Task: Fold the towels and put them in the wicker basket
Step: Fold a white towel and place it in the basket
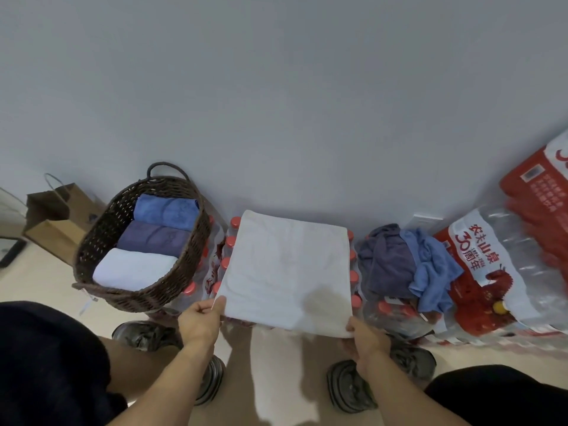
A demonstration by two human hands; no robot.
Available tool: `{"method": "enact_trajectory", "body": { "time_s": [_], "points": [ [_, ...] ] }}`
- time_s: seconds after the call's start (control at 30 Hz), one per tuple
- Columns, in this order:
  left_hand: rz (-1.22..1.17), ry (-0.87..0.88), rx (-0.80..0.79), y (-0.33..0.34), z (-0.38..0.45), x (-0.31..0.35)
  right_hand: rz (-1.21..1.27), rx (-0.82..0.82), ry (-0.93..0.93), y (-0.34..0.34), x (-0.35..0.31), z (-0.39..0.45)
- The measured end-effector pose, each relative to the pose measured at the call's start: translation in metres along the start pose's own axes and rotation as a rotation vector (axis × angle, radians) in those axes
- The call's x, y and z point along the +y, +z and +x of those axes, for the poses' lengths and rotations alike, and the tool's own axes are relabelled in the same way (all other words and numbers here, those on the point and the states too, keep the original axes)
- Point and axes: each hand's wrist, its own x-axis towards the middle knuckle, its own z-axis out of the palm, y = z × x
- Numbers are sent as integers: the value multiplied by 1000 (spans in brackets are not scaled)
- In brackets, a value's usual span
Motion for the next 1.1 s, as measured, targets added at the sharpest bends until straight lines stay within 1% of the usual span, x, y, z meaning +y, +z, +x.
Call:
{"method": "enact_trajectory", "body": {
  "time_s": [0.1, 0.23, 0.3, 0.4, 0.47, 0.53, 0.6, 0.67, 0.73, 0.83, 0.87, 0.93, 1.0, 1.1],
  "points": [
    [2, -65, 12, -1, 4, 0, 29, -53, 79, 2, -2, -1],
    [62, -214, -101, -2, 8, 1, 19, -218, 176, 3, -5, -4],
    [60, -238, -120, -3, 13, 2, 36, -247, 174, 3, -8, -3],
    [1, -249, -104, -5, 19, 5, 45, -268, 222, 1, -14, -2],
    [-5, -237, -73, -6, 19, 4, -37, -264, 249, -1, -16, -3],
    [30, -222, -57, -8, 16, 5, -141, -228, 234, -2, -14, -2],
    [42, -197, -96, -9, 10, 9, -225, -158, 209, -2, -15, 1],
    [149, -90, -159, -7, 7, 21, -322, -121, 190, -2, -23, 4],
    [270, 27, -235, -7, 7, 40, -503, -159, 183, -1, -39, 0],
    [319, 44, -449, -13, 4, 73, -875, -256, 112, -3, -74, -11],
    [355, 40, -514, -16, 3, 83, -953, -284, 82, -5, -86, -13],
    [418, 42, -626, -23, -2, 98, -983, -348, 44, -11, -105, -20],
    [477, 30, -729, -30, -4, 109, -907, -406, 7, -17, -115, -27],
    [677, 70, -860, -41, 4, 112, -829, -481, -27, -23, -122, -34]
  ]
}}
